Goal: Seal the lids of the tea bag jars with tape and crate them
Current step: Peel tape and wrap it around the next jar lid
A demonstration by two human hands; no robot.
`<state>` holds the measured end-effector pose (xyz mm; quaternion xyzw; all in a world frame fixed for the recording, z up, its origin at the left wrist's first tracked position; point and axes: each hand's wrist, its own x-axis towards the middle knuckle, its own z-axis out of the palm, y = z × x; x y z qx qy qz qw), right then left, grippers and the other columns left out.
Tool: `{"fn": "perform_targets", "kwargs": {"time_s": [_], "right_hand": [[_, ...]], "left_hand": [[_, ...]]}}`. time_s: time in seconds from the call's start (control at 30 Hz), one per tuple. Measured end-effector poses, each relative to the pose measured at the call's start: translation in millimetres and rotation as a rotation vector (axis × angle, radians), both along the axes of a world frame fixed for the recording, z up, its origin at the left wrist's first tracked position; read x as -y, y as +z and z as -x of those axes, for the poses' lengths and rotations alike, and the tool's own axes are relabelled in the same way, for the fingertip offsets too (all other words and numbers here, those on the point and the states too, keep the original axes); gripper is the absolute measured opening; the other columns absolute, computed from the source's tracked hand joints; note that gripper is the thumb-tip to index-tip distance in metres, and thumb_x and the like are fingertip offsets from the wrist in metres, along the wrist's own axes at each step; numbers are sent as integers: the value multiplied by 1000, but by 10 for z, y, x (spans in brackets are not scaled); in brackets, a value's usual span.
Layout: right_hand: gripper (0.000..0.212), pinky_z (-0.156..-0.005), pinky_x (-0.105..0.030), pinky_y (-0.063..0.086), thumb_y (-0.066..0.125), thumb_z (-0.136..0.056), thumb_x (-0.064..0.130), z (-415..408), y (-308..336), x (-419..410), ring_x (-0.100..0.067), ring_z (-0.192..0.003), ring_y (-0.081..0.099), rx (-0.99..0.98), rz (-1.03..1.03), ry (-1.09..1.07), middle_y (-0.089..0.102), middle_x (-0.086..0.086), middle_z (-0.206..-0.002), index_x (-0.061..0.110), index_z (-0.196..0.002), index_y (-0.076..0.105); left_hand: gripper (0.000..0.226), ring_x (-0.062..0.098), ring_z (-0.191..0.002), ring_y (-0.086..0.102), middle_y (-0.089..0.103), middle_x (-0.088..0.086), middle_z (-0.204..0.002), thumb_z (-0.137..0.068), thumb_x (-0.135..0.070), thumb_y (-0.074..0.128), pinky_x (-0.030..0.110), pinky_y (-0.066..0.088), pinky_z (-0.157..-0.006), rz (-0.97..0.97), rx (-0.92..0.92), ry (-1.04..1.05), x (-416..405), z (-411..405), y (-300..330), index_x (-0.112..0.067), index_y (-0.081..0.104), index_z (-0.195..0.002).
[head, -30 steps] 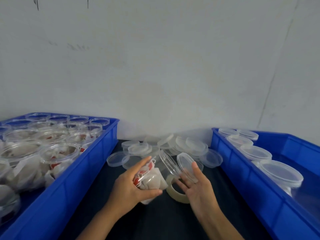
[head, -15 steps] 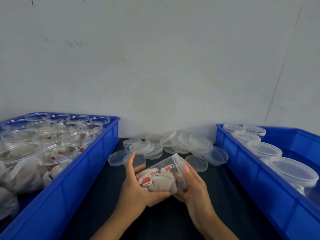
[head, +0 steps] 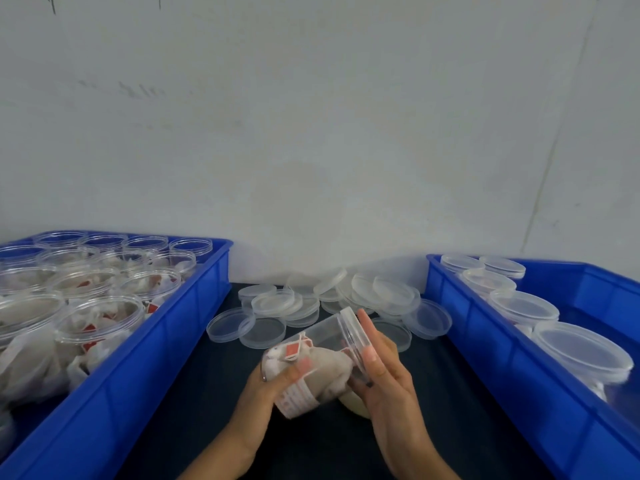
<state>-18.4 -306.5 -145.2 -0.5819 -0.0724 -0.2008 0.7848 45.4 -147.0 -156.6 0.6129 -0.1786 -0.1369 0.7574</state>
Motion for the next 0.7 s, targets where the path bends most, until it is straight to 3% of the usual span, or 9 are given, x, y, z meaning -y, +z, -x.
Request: {"fn": "perform_targets", "kwargs": {"time_s": [0.1,0.2,0.3,0.37,0.43,0.5,0.57,0.7], "right_hand": [[45,-107,-55,40,65,-89,26,11,28,49,-26,-129,50,40,145,-6,46,2,-142,28,-133,59],[51,-108,-42,42,63,-83,33,41,97,143,-14,-134,44,37,315,39,43,12,-145,36,-133,57],[62,-109,-36,38,67,-80,42,78,146,251,-6,-134,43,-43,395,85,44,22,-144,51,-137,44],[67,-109,-39,39,66,-76,62,90,151,271,-4,-130,47,-130,378,55,47,24,-141,57,-137,39],[68,-104,-37,46,58,-77,69,92,145,240,-2,-118,56,-205,375,14,50,17,-137,51,-138,36],[67,-85,-27,56,54,-76,59,98,131,192,0,-103,64,-236,360,15,55,10,-130,43,-139,35],[61,-77,-22,57,54,-79,54,101,127,159,-2,-100,66,-212,341,-29,58,8,-126,42,-137,39],[48,-107,-41,43,56,-86,60,82,71,95,-13,-128,48,-110,405,-110,46,7,-138,58,-131,39]], "left_hand": [[71,23,-86,73,76,3,-94,-37,-71,77,34,55,-72,-27,-46,-68,-58,-36,40,-36,73,-98],[67,33,-84,72,74,11,-94,-46,-70,73,33,57,-65,-64,-60,-91,-109,-63,63,-37,70,-104],[84,18,-85,72,74,0,-98,-33,-73,78,25,56,-63,-61,-29,-49,-110,-41,86,-37,64,-108],[93,6,-88,69,73,-14,-95,-26,-73,81,16,54,-61,-76,48,-18,-84,-9,77,-36,60,-109],[83,1,-94,66,70,-20,-99,-39,-61,84,11,52,-64,-85,106,-5,-37,26,59,-34,58,-112],[68,-2,-96,65,69,-22,-101,-52,-48,83,9,51,-66,-85,148,6,1,60,50,-32,57,-114],[68,-2,-94,66,69,-20,-101,-52,-51,82,10,51,-65,-93,152,4,22,68,47,-31,58,-113],[65,13,-70,71,75,-1,-88,-52,-60,78,20,51,-48,-123,45,-2,-15,53,60,-25,62,-105]]}}
